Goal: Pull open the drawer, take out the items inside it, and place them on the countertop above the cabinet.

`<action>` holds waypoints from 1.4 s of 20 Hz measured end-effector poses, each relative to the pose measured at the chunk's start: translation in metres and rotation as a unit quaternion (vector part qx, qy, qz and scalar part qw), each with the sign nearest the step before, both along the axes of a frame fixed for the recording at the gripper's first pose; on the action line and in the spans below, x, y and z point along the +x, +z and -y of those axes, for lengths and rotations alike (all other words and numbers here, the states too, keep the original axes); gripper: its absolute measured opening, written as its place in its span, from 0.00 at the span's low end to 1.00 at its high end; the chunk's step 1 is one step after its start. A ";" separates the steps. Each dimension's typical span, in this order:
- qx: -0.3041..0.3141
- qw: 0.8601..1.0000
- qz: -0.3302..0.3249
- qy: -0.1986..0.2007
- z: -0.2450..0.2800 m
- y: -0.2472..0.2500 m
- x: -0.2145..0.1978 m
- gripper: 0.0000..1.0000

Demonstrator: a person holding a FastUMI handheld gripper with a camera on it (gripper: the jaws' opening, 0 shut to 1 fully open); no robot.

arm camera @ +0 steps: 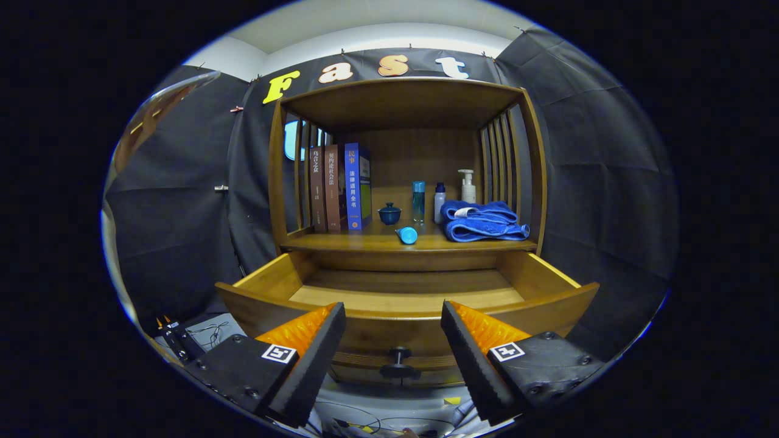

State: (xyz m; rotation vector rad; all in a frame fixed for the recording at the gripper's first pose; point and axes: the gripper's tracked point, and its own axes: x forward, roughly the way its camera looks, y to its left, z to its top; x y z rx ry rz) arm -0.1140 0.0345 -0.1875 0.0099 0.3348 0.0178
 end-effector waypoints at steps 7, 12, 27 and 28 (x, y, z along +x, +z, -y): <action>0.018 1.000 -0.013 -0.019 0.015 -0.020 0.012 0.99; 0.003 1.000 -0.008 -0.023 0.016 -0.020 0.018 0.98; -0.014 1.000 0.007 -0.017 0.022 -0.034 0.124 0.98; -0.016 1.000 0.008 -0.017 0.023 -0.035 0.130 0.98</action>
